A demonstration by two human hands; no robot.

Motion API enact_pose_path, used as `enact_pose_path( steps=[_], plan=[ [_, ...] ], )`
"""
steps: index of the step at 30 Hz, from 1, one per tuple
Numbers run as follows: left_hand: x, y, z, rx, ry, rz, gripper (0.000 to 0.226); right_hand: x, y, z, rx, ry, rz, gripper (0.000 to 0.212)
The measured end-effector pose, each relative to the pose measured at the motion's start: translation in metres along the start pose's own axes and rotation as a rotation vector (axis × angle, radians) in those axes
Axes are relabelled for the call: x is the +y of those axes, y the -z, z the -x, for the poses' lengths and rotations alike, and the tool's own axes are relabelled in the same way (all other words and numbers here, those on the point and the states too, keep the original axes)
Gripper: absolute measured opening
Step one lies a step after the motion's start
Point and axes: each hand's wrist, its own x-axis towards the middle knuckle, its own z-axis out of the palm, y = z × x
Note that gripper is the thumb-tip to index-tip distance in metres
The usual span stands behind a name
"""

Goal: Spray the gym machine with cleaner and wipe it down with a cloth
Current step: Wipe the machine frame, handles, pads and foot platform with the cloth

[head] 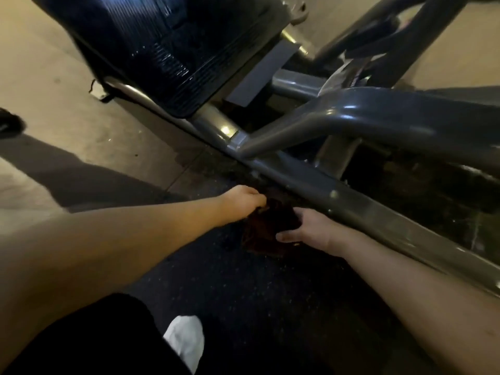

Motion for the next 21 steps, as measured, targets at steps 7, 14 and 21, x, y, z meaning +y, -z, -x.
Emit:
enact_pose_path(
  steps=[7, 14, 21],
  plan=[
    [-0.011, 0.035, 0.054, 0.063, 0.323, 0.547, 0.022, -0.050, -0.032, 0.034, -0.055, -0.048, 0.033, 0.036],
    [-0.009, 0.087, 0.116, -0.050, 0.186, 0.051, 0.032, -0.110, -0.078, 0.070, 0.061, -0.083, -0.018, 0.011],
    [-0.029, 0.153, 0.133, 0.012, 0.035, -0.362, 0.021, -0.133, -0.125, 0.031, 0.059, 0.134, -0.129, 0.034]
  ],
)
